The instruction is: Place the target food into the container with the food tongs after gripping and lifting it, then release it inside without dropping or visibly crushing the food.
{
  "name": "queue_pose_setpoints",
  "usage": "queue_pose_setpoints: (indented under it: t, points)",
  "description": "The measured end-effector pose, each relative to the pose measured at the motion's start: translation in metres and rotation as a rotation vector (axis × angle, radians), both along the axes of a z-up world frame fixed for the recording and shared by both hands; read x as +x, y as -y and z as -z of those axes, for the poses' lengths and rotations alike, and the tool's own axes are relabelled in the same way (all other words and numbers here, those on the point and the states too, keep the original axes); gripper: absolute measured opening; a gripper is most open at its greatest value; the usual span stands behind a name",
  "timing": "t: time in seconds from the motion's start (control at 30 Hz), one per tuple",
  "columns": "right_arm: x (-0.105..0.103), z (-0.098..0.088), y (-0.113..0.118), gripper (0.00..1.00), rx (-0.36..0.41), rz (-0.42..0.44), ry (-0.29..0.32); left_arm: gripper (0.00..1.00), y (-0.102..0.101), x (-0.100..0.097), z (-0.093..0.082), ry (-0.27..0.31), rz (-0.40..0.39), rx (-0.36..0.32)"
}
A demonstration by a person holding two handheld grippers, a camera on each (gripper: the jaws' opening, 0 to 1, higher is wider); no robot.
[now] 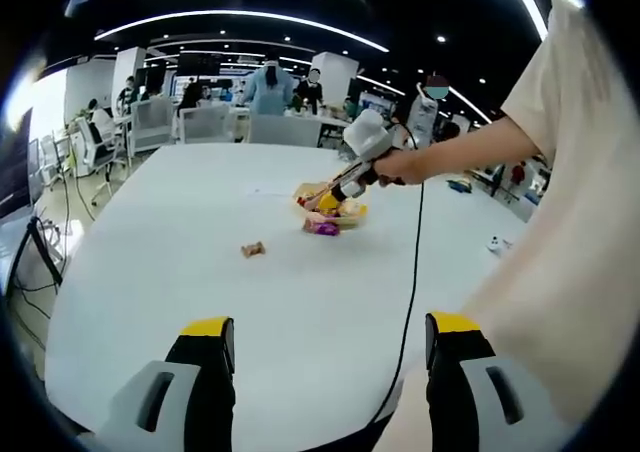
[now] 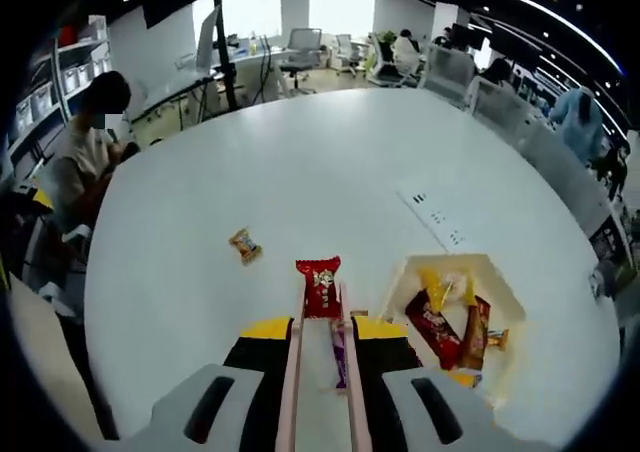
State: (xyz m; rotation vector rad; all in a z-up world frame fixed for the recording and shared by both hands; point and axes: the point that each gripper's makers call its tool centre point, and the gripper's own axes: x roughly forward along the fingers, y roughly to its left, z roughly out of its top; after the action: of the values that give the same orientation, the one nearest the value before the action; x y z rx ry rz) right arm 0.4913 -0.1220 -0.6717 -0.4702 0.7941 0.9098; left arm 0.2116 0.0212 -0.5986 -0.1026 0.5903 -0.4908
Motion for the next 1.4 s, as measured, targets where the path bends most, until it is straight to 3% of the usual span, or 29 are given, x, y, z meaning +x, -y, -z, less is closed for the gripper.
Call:
queue_pose_setpoints:
  t: [0.37, 0.97, 1.27, 1.4]
  points:
    - [0.038, -0.020, 0.039, 0.21, 0.006, 0.096, 0.048, 0.78, 0.008, 0.005, 0.000, 0.000, 0.025, 0.000]
    - [0.042, -0.015, 0.050, 0.21, 0.017, 0.120, 0.044, 0.78, 0.012, 0.008, 0.001, -0.012, 0.031, 0.003]
    - [0.030, -0.016, 0.028, 0.24, 0.042, 0.075, 0.025, 0.78, 0.014, 0.009, 0.001, -0.009, 0.035, -0.003]
    - [0.012, -0.009, -0.006, 0.24, 0.026, -0.069, 0.020, 0.78, 0.013, 0.007, 0.001, -0.008, 0.026, -0.009]
